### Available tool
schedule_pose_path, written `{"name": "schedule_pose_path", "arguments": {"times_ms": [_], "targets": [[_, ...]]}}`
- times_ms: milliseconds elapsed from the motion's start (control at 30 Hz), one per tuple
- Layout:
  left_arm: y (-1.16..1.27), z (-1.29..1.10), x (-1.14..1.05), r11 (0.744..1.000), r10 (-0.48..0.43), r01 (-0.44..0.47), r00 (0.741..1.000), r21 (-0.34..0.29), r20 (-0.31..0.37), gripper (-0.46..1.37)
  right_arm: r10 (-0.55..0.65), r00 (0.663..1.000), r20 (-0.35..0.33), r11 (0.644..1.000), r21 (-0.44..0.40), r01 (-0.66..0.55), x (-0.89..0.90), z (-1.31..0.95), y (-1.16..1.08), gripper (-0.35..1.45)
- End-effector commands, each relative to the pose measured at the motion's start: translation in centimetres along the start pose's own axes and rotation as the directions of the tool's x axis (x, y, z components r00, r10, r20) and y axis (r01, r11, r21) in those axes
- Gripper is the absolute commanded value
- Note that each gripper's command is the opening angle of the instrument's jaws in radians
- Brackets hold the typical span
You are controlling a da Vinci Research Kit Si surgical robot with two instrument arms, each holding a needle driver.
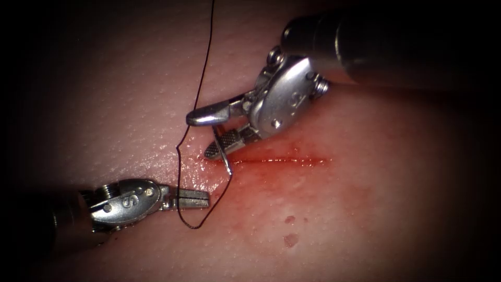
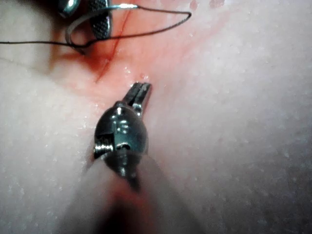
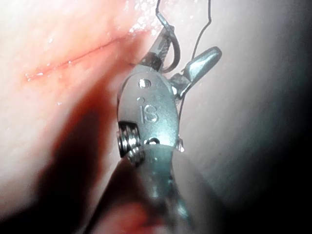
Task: Wound Closure
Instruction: Using the right grasper, push the needle through the top of the skin.
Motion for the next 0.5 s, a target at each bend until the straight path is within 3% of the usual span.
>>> {"name": "schedule_pose_path", "arguments": {"times_ms": [33, 300, 400, 467, 500], "targets": [[0.0, 0.0, 0.0, 1.0, 0.001, -0.001, 1.0, -0.009, -0.001, -0.35, 0.0, 1.0, -0.001, 1.0, -0.002, 0.0, 0.0, 0.0, 0.01, 0.66], [0.0, -0.01, 0.0, 1.0, 0.001, -0.001, 1.0, -0.017, 0.001, -0.35, -0.001, 1.0, -0.001, 1.0, -0.001, 0.001, 0.01, 0.01, 0.0, 0.81], [0.0, -0.01, 0.0, 1.0, 0.002, -0.002, 1.0, -0.017, 0.002, -0.35, -0.001, 1.0, 0.0, 1.0, -0.001, 0.001, 0.01, 0.02, 0.0, 0.76], [0.0, -0.01, 0.0, 1.0, 0.002, -0.002, 1.0, -0.017, 0.001, -0.35, -0.001, 1.0, -0.001, 1.0, -0.001, 0.001, 0.0, 0.02, 0.0, 0.6], [0.0, -0.01, 0.0, 1.0, 0.002, -0.002, 1.0, -0.017, 0.001, -0.35, -0.002, 1.0, -0.001, 1.0, -0.001, 0.002, 0.01, 0.02, 0.0, 0.43]]}}
